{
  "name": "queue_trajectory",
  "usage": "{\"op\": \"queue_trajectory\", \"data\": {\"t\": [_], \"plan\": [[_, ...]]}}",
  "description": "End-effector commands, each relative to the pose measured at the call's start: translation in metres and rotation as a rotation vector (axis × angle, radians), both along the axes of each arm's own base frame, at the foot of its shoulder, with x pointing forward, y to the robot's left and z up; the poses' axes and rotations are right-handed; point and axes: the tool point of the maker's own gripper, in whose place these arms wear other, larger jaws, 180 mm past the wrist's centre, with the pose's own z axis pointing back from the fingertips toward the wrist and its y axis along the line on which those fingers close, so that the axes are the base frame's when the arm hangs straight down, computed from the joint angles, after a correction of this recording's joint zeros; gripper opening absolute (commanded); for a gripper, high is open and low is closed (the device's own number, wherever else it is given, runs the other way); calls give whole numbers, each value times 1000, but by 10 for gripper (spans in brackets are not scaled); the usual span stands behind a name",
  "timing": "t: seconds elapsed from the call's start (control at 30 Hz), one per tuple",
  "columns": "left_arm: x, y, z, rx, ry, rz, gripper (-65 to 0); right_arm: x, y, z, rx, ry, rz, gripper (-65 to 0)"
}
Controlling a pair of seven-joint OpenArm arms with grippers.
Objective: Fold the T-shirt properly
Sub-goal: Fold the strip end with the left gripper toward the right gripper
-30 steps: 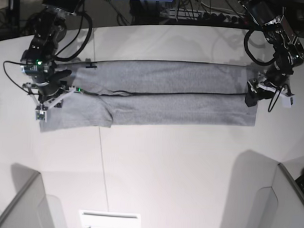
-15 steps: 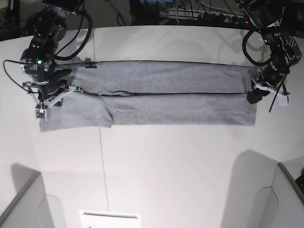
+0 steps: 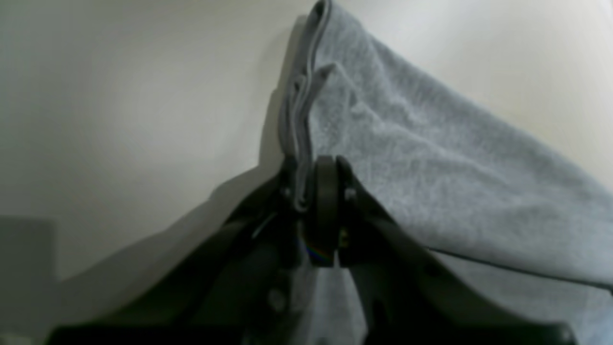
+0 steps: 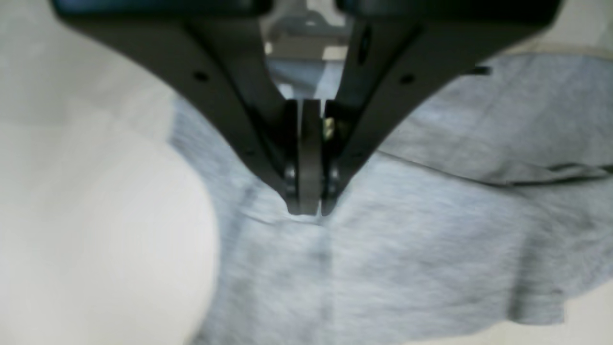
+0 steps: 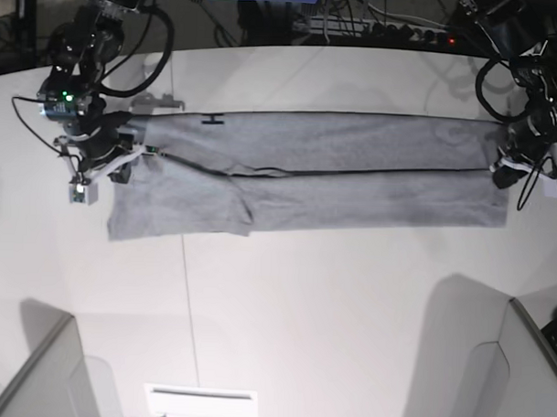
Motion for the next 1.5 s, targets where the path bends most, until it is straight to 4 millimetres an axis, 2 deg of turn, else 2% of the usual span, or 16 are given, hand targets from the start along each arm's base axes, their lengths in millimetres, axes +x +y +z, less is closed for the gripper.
{"op": "queue_trajectory", "data": {"t": [0.0, 0.23, 0.4, 0.6, 0.77, 0.9, 1.23, 1.3, 1.47], "plan": [[14, 5, 24, 33, -72, -19, -650, 10, -2, 15, 2, -63, 1, -650], [4, -1, 55, 152, -107, -84, -650, 11, -1, 16, 4, -66, 1, -650], [3, -46, 61, 193, -117, -207, -650, 13, -1, 16, 8, -69, 0, -650], [13, -107, 70, 301, -129, -339, -650, 12, 0, 15, 11, -66, 1, -650], [20, -169, 61, 335, -119, -484, -650, 12, 0, 15, 10, -66, 0, -650], [22, -210, 54, 306, -122, -559, -650, 12, -1, 15, 9, -66, 0, -650], [31, -279, 54, 216, -150, -628, -650, 16, -1, 18, 8, -76, -2, -650], [36, -289, 57, 212, -161, -646, -650, 16, -1, 18, 8, -76, -2, -650], [37, -305, 44, 180, -133, -681, -650, 16, -1, 18, 8, -76, -2, -650]]}}
